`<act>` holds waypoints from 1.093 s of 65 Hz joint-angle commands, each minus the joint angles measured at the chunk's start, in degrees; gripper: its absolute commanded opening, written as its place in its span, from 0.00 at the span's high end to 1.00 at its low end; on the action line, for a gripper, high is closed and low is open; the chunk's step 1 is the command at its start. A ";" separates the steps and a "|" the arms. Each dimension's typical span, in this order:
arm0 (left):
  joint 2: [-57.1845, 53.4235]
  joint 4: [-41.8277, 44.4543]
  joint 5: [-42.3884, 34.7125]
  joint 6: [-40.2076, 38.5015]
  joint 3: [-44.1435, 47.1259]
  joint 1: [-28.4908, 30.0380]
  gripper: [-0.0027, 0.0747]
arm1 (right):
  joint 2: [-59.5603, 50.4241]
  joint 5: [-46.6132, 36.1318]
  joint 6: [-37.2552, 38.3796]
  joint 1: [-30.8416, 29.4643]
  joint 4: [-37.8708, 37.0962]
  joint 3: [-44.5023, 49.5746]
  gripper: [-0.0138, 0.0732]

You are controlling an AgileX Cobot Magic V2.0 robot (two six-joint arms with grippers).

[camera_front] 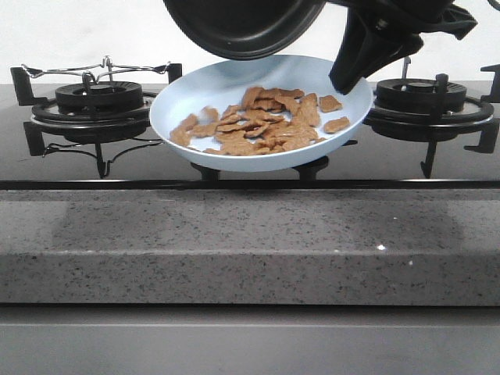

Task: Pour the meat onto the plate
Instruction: 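Tilt the pan with the left gripper over the held plate, then return the empty pan to its burner with the left gripper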

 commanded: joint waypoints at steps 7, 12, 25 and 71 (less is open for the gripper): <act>-1.99 -0.57 -4.06 -0.79 -1.88 -0.75 0.99 | -2.04 -3.30 -0.33 -0.05 1.13 -1.54 0.92; -1.99 -0.69 -3.65 -1.61 -1.88 -0.75 0.99 | -2.04 -3.30 -0.33 -0.05 1.13 -1.54 0.92; -1.99 -0.69 -3.66 -11.07 -1.88 3.70 0.99 | -2.04 -3.30 -0.33 -0.05 1.13 -1.54 0.92; 9.83 -52.45 1.74 -16.99 -3.35 39.46 0.99 | -2.04 -3.30 -0.33 -0.05 1.13 -1.54 0.92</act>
